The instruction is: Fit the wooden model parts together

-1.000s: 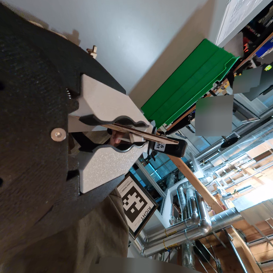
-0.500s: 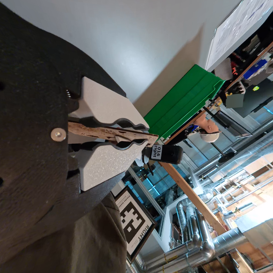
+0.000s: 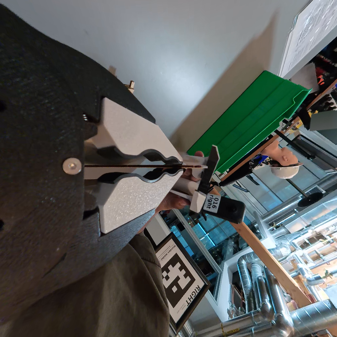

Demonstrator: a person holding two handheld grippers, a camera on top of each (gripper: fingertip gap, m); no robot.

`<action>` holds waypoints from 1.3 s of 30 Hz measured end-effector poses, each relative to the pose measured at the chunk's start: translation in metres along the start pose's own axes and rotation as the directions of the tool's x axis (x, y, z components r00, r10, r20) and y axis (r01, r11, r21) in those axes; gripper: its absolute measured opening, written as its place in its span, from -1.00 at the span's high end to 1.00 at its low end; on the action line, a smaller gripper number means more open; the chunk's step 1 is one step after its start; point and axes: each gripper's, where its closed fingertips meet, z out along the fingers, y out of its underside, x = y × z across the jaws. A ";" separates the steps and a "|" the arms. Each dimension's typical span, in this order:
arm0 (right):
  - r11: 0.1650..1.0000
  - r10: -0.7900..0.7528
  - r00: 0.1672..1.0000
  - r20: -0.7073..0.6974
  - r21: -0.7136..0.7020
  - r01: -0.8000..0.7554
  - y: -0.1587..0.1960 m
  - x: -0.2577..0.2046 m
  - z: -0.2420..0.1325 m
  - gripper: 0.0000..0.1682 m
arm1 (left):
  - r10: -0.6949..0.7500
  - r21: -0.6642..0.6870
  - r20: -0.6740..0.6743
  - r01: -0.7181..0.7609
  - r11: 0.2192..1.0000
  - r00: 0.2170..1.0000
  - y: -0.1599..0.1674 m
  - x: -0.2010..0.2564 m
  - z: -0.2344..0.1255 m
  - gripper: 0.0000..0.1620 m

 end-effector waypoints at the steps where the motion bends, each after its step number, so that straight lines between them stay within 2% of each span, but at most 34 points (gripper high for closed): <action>1: 0.999 -0.043 0.999 -0.012 0.022 0.043 -0.004 -0.001 -0.001 0.19 | 0.001 -0.003 0.000 -0.001 1.000 1.000 0.001 0.000 0.000 0.99; 4: 0.974 -0.223 0.971 -0.087 0.026 0.226 -0.007 -0.003 -0.002 0.23 | 0.025 -0.019 0.004 -0.024 1.000 1.000 0.003 0.001 0.001 0.99; 8: 0.884 -0.466 0.863 -0.194 -0.081 0.460 0.002 -0.003 0.001 0.30 | 0.132 -0.061 0.033 -0.129 0.990 0.991 0.009 0.004 0.004 0.98; 10: 0.846 -0.532 0.820 -0.211 -0.108 0.521 0.006 -0.005 0.002 0.42 | 0.180 -0.085 0.035 -0.176 0.981 0.983 0.013 0.006 0.007 0.97; 12: 0.839 -0.544 0.809 -0.224 -0.117 0.531 0.008 -0.004 0.002 0.43 | 0.193 -0.088 0.032 -0.190 0.978 0.981 0.014 0.008 0.008 0.97; 16: 0.916 -0.398 0.894 -0.205 -0.036 0.399 0.001 -0.002 -0.002 0.45 | 0.123 -0.025 -0.009 -0.123 0.992 0.992 0.005 0.012 0.004 0.99; 18: 0.958 -0.284 0.945 -0.161 -0.003 0.287 0.001 0.000 -0.003 0.44 | 0.104 0.008 -0.021 -0.104 0.995 0.994 -0.001 0.012 0.001 0.99; 20: 0.983 -0.184 0.979 -0.083 -0.001 0.185 0.006 -0.004 0.000 0.53 | 0.118 0.011 -0.023 -0.118 0.993 0.993 -0.002 0.012 -0.001 0.99; 21: 0.991 -0.137 0.989 -0.048 -0.008 0.136 0.010 -0.006 0.002 0.53 | 0.128 0.008 -0.022 -0.128 0.992 0.992 -0.002 0.013 -0.001 0.99; 28: 0.994 0.104 0.985 0.139 0.005 -0.106 0.012 -0.016 0.001 0.92 | 0.105 0.035 0.026 -0.106 0.994 0.994 -0.006 0.003 -0.004 0.95; 29: 0.992 0.123 0.980 0.156 0.001 -0.125 0.012 -0.018 0.001 0.98 | 0.101 0.033 0.031 -0.102 0.994 0.994 -0.006 0.002 -0.004 0.93; 39: 0.995 0.097 0.985 0.144 -0.043 -0.091 0.019 -0.020 0.005 0.98 | 0.118 0.083 0.073 -0.123 0.989 0.990 -0.015 -0.002 -0.010 0.94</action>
